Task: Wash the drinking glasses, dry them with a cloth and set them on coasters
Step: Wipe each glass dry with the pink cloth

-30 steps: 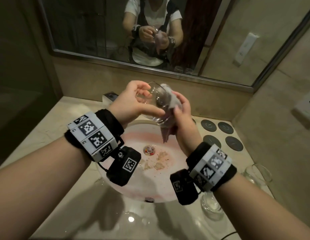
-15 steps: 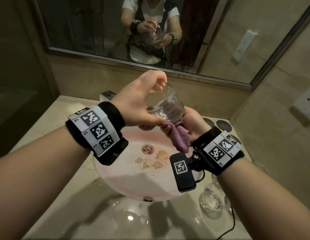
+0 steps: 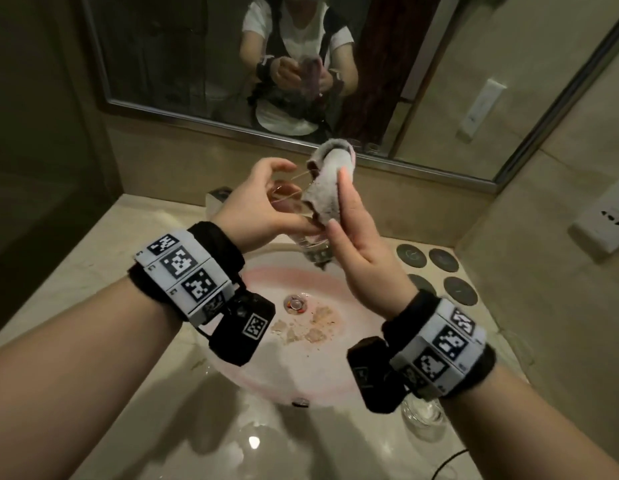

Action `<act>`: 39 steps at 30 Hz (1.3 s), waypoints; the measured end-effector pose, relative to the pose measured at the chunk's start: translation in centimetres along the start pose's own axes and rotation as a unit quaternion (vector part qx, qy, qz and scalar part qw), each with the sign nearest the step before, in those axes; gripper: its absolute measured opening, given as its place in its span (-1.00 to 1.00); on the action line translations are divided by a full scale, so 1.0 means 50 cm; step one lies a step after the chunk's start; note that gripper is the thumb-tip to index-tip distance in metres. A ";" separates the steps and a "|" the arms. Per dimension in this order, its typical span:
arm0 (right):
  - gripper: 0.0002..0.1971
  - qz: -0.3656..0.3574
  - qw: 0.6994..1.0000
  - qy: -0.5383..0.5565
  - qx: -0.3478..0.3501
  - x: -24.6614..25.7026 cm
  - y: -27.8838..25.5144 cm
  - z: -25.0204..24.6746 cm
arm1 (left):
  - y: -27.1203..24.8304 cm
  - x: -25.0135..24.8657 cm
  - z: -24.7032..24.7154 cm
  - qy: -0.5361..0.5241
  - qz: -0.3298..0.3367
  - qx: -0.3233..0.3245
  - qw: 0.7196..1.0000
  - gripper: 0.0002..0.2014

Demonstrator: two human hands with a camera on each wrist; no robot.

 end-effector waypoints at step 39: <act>-0.78 0.272 0.856 0.101 -0.427 -0.056 -0.357 -0.491 | -0.227 -0.053 0.442 0.269 0.157 0.279 0.908 -0.12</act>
Point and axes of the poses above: each hand's wrist, its own y-axis towards the middle knuckle, its own z-axis out of the palm, x = y × z, the point moved 4 cm from there along y, towards the middle knuckle, and after that the axes turned 7 degrees about -x, right-handed, at the moved point
